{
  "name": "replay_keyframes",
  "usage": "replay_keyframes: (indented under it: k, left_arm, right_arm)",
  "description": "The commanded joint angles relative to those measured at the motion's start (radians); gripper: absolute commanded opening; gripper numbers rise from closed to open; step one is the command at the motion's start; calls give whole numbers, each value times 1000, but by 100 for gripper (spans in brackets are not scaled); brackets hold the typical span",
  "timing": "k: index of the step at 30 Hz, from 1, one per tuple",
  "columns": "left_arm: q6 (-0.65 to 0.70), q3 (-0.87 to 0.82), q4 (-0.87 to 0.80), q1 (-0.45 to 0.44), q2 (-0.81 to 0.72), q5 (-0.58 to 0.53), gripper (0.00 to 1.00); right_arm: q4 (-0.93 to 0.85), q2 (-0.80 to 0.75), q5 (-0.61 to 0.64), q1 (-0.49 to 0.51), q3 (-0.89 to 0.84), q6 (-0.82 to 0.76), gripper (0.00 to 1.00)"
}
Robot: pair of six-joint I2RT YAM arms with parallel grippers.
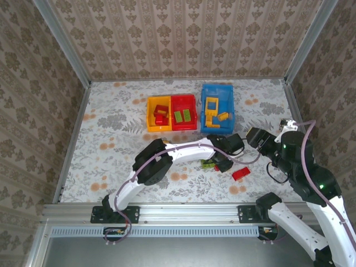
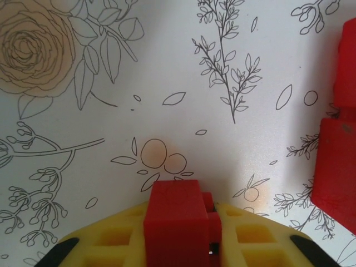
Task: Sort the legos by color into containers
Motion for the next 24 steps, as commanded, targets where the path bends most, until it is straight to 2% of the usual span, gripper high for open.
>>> replay_keyframes:
  k: [1,5,10,15,20,24]
  left_arm:
    - [-15,23,-14,2,-53,-34,21]
    - [-80,6,-14,68,-183,-64,19]
    - [-161,-93,-17,224,-378,-88,20]
    - [-205,-162,-73,444,-499,-106,20]
    - [-207,-140,-110,644,-480,-126,20]
    - [-213,-90,-83,734,-388,-113,20]
  right_arm:
    - [-23,3,-27,-5,17,-16,73]
    - [8,29,-70,-6,20,-60,72]
    - [126,146,-235,3,21,-180,70]
    - [278,340,-277,134,69,-272,71]
    - [390,549,-325,221,127,-278,71]
    - [447,684,-359,243,169,-257,71]
